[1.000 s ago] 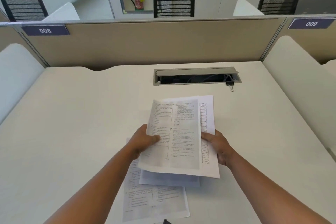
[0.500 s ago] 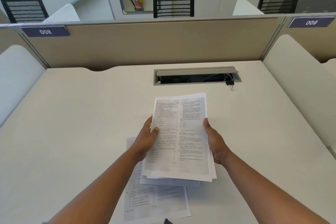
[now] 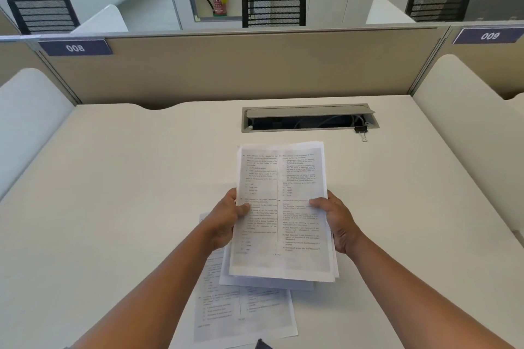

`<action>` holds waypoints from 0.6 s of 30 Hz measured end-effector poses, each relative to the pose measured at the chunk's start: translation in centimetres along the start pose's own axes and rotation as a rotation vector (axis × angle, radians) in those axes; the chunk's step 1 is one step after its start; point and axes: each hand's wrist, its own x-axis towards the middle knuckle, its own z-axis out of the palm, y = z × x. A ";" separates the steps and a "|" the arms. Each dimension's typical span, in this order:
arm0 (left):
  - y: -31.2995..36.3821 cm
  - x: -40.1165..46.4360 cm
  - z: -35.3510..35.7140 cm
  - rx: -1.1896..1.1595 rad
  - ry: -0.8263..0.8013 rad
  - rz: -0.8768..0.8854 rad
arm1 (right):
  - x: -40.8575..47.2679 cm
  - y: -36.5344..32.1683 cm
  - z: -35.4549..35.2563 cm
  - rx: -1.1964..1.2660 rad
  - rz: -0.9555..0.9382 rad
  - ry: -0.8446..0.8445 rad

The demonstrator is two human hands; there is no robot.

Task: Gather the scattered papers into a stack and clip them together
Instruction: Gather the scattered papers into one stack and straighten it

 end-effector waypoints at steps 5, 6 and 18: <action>-0.1 0.1 0.1 0.030 -0.018 0.029 | -0.2 0.0 -0.5 -0.016 0.052 -0.054; -0.1 0.2 0.2 0.036 0.000 0.044 | -0.2 0.0 -0.5 -0.011 0.055 -0.066; -1.5 0.6 -0.2 0.347 0.406 0.020 | 1.0 1.5 -2.9 -0.067 0.050 0.138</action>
